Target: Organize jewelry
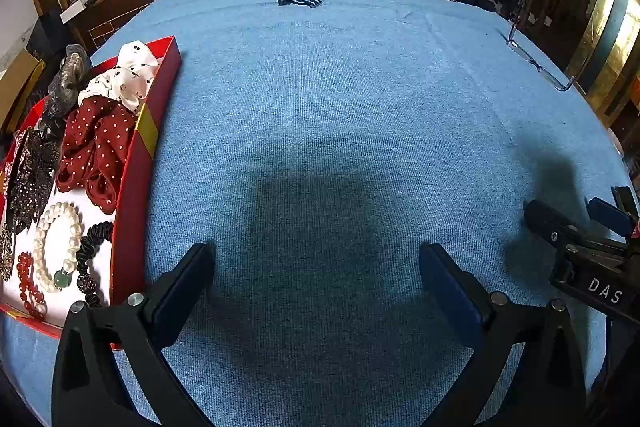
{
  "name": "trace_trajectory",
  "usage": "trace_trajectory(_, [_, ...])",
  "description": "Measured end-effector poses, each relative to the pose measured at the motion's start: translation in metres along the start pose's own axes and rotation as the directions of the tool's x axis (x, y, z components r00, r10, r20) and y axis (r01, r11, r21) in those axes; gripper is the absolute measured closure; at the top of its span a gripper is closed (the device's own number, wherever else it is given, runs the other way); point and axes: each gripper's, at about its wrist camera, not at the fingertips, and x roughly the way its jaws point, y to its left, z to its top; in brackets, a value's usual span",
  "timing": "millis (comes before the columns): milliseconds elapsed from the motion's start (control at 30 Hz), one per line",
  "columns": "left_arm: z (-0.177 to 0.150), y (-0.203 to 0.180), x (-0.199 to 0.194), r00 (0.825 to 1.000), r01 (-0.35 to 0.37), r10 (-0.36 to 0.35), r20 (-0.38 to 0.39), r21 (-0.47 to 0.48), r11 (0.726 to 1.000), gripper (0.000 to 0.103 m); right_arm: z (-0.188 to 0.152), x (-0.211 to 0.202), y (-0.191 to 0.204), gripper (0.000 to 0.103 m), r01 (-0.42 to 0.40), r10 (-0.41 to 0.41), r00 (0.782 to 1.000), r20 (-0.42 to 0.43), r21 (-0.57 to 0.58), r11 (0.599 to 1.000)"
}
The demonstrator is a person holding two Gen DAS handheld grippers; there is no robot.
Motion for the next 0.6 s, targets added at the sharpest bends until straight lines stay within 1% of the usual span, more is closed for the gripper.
trace_trajectory(600, [-0.0003, 0.0003, 0.0003, 1.000, 0.001, -0.001, 0.001, 0.000, 1.000, 0.000, -0.0003, -0.0010, 0.0003, 0.000, 0.004, -0.004, 1.000, 0.003, -0.003, 1.000])
